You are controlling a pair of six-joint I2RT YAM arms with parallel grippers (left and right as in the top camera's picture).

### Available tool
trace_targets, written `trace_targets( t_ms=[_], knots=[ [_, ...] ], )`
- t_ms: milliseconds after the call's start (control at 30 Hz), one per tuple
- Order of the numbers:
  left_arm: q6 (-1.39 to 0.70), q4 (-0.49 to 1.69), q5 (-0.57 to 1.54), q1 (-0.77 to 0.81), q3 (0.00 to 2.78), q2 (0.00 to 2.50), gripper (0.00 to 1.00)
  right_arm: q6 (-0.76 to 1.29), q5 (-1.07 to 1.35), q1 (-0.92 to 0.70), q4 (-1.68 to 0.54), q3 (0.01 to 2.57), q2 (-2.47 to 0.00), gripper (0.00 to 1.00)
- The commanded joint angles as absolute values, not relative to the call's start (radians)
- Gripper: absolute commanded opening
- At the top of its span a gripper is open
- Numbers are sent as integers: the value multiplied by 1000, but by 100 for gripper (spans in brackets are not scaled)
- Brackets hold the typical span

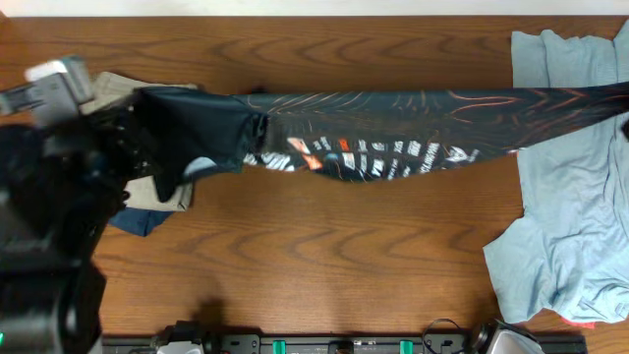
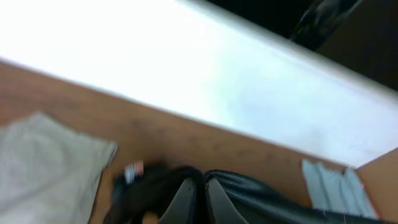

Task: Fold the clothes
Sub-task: 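Lift the jersey with both grippers and shake it out in the air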

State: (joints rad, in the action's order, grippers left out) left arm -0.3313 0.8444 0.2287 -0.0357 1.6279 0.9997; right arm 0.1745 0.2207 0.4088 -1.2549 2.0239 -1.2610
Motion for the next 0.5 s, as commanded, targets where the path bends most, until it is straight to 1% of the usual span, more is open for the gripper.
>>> trace_targets(
  t_ms=[0,233,467],
  knots=[
    [-310,820,208,-41,1672,1003,6,182,179,444,-1231,2063,-1254,1],
    [-310,822,217,-41,1673,1099,6,178,195,439,-1247,2061,-1325,1],
    [-307,816,227,-39,1673,1322,6,132,207,356,-1279,2061,-1526,1]
  ],
)
